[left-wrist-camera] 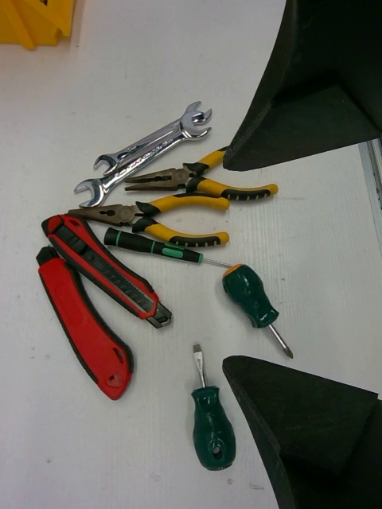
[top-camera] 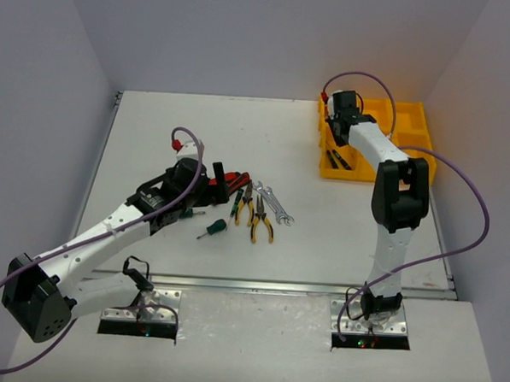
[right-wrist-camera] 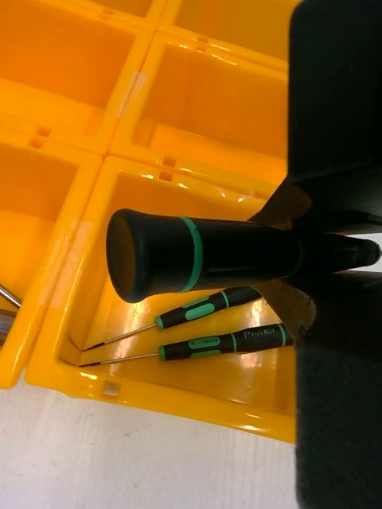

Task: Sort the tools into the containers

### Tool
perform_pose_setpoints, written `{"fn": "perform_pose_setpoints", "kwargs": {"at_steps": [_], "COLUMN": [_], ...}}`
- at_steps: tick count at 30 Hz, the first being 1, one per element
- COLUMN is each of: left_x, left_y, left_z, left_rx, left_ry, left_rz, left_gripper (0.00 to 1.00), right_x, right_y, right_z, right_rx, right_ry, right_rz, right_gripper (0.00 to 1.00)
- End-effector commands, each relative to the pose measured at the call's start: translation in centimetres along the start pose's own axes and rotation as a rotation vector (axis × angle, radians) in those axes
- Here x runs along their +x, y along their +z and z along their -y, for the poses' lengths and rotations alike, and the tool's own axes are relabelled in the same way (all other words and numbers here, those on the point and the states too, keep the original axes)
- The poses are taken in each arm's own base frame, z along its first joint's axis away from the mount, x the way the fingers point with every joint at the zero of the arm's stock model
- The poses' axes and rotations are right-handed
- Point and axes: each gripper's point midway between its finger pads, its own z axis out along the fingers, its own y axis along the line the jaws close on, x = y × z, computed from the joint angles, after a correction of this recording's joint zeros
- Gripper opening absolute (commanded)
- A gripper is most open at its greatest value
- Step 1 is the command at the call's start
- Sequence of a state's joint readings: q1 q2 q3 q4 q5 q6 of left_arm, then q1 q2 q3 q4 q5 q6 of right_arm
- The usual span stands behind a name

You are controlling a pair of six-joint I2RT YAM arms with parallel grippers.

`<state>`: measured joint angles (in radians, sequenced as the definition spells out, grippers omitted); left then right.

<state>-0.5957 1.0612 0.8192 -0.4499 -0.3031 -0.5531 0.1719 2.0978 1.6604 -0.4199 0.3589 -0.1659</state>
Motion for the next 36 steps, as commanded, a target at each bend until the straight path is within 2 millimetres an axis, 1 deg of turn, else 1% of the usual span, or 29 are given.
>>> {"fn": "perform_pose_setpoints", "kwargs": {"at_steps": [1, 3, 4, 5, 7, 8, 11, 12, 13, 15, 16, 17, 18, 19, 20, 21, 22, 23, 24, 25, 26, 27, 29, 30, 31, 33, 34, 36], "left_x": [-0.5, -0.1, 0.0, 0.3, 0.6, 0.7, 0.9, 1.1, 1.4, 1.6, 1.6, 1.6, 1.5, 1.4, 1.2, 0.7, 1.2, 1.8, 2.2, 2.7, 3.1, 3.3, 3.3, 3.2, 3.5, 3.8, 3.9, 4.5], "left_y": [0.3, 0.6, 0.7, 0.8, 0.9, 1.0, 1.3, 1.5, 1.8, 2.6, 3.0, 3.4, 3.8, 4.3, 5.1, 5.6, 6.6, 7.4, 8.0, 9.0, 9.8, 10.4, 11.6, 12.0, 12.4, 13.6, 14.0, 15.0], "left_z": [1.0, 1.0, 1.0, 1.0, 1.0, 1.0, 1.1, 1.0, 1.0, 1.3, 1.4, 1.6, 1.7, 1.9, 2.3, 2.8, 3.0, 3.1, 3.3, 3.7, 4.1, 4.1, 4.0, 4.2, 4.1, 4.2, 4.2, 3.8], "left_rx": [0.042, 0.042, 0.044, 0.045, 0.049, 0.05, 0.054, 0.048, 0.045, 0.035, 0.026, 0.017, 0.006, -0.005, -0.011, -0.01, -0.02, -0.016, -0.009, -0.006, -0.001, -0.008, -0.038, -0.041, -0.051, -0.069, -0.074, -0.11], "left_ry": [0.022, 0.027, 0.027, 0.028, 0.027, 0.025, 0.009, 0.005, 0.001, -0.007, -0.008, -0.01, -0.01, -0.004, 0.007, 0.027, 0.056, 0.092, 0.121, 0.149, 0.172, 0.192, 0.212, 0.213, 0.215, 0.217, 0.216, 0.216], "left_rz": [0.017, 0.003, -0.001, -0.007, -0.012, -0.014, -0.016, -0.023, -0.031, -0.047, -0.058, -0.066, -0.073, -0.082, -0.092, -0.094, -0.122, -0.155, -0.181, -0.211, -0.241, -0.257, -0.271, -0.269, -0.279, -0.289, -0.295, -0.315], "left_gripper": [1.0, 1.0, 1.0, 1.0, 1.0, 1.0, 1.0, 1.0, 1.0, 1.0, 1.0, 1.0, 1.0, 1.0, 1.0, 0.98, 0.96, 0.91, 0.84, 0.77, 0.71, 0.63, 0.37, 0.37, 0.37, 0.37, 0.37, 0.34], "right_x": [-1.9, -1.8, -1.7, -1.6, -1.6, -1.7, -2.0, -2.3, -3.2, -3.9, -4.7, -5.0, -5.0, -5.5, -4.6, -3.7, -3.1, -2.9, -1.5, -0.6, -0.2, 0.1, 2.7, 2.7, 2.4, 4.0, 4.4, 4.8], "right_y": [-0.3, -0.2, -0.2, -0.1, -0.1, -0.2, -0.7, -1.4, -2.6, -4.5, -6.8, -8.8, -10.1, -11.7, -12.8, -14.7, -15.9, -16.9, -17.2, -18.2, -19.3, -19.9, -20.4, -21.1, -22.1, -23.0, -23.0, -23.9], "right_z": [0.7, 0.7, 0.7, 0.8, 0.9, 1.0, 1.3, 1.3, 1.7, 1.3, 1.6, 1.6, 1.3, 1.1, -0.1, -0.9, -1.7, -2.8, -4.3, -4.9, -5.5, -6.2, -7.9, -8.1, -8.1, -9.1, -9.6, -10.1], "right_rx": [0.002, 0.004, 0.006, 0.01, 0.017, 0.019, 0.021, 0.014, 0.008, -0.039, -0.056, -0.076, -0.098, -0.126, -0.179, -0.231, -0.278, -0.339, -0.393, -0.425, -0.469, -0.505, -0.558, -0.582, -0.603, -0.643, -0.661, -0.695], "right_ry": [-0.02, -0.031, -0.033, -0.037, -0.038, -0.038, -0.02, 0.007, 0.038, 0.118, 0.198, 0.267, 0.309, 0.358, 0.409, 0.436, 0.456, 0.477, 0.485, 0.491, 0.493, 0.499, 0.515, 0.518, 0.517, 0.511, 0.504, 0.489], "right_rz": [0.047, 0.043, 0.041, 0.035, 0.035, 0.037, 0.043, 0.049, 0.072, 0.088, 0.121, 0.144, 0.157, 0.188, 0.188, 0.204, 0.216, 0.231, 0.213, 0.22, 0.238, 0.255, 0.247, 0.27, 0.301, 0.302, 0.291, 0.305], "right_gripper": [0.26, 0.29, 0.33, 0.45, 0.56, 0.57, 0.58, 0.58, 0.58, 0.58, 0.59, 0.64, 0.72, 0.76, 0.86, 0.87, 0.87, 0.87, 0.88, 0.89, 0.87, 0.86, 0.83, 0.82, 0.82, 0.8, 0.8, 0.79]}}
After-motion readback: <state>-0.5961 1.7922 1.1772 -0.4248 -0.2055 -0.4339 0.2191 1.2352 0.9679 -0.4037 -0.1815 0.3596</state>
